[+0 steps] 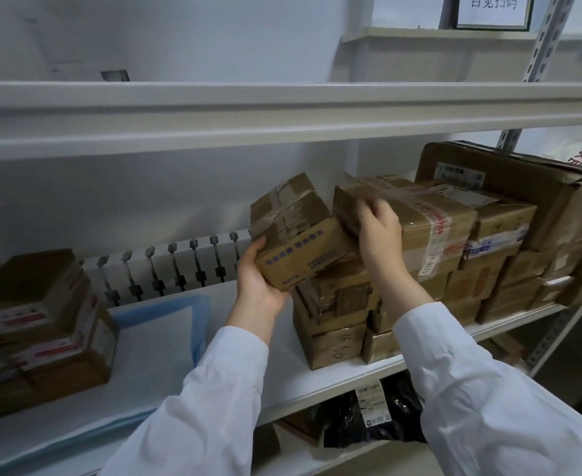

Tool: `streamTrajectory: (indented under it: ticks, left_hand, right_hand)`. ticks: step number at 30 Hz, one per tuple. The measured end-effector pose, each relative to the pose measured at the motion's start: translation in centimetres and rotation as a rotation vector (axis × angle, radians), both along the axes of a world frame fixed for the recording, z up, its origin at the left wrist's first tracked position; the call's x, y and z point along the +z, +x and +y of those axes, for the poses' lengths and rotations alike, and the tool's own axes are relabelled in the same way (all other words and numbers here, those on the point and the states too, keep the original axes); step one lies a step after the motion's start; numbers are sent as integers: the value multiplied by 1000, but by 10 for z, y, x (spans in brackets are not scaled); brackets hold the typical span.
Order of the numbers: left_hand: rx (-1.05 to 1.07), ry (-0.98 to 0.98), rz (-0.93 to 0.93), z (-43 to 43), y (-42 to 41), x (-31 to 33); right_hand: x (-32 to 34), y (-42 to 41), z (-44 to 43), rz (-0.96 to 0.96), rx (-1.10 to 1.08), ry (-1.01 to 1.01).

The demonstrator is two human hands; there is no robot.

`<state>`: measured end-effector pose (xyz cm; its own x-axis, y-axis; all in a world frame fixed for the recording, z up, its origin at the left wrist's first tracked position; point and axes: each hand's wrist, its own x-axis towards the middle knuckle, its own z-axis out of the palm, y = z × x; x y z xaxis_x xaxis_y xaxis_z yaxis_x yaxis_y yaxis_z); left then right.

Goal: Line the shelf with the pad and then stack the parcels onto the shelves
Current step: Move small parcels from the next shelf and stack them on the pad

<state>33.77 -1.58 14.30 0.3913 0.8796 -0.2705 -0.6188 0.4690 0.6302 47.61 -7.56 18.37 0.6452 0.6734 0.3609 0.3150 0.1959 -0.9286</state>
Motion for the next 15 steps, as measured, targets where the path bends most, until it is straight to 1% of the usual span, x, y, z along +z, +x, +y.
streamTrajectory:
  ticks: [3,7,8,11,15]
  left_hand:
    - [49,-30,-95,5,-12,-14]
    - [68,-86,-161,10,-27,-28]
    - [64,-95,-175,9,-31,-31]
    - [54,-105,-195,8,-42,-42]
    - [55,-93,-153,9,-56,-54]
  right_hand:
    - [-17,1,4,-115,-2,-204]
    - [-36,-3,8,-432,-77,-597]
    - [-39,-5,8,-497,-102,-662]
    - [-43,-13,9,-596,-145,-758]
    - [-46,-16,15,-686,-133,-896]
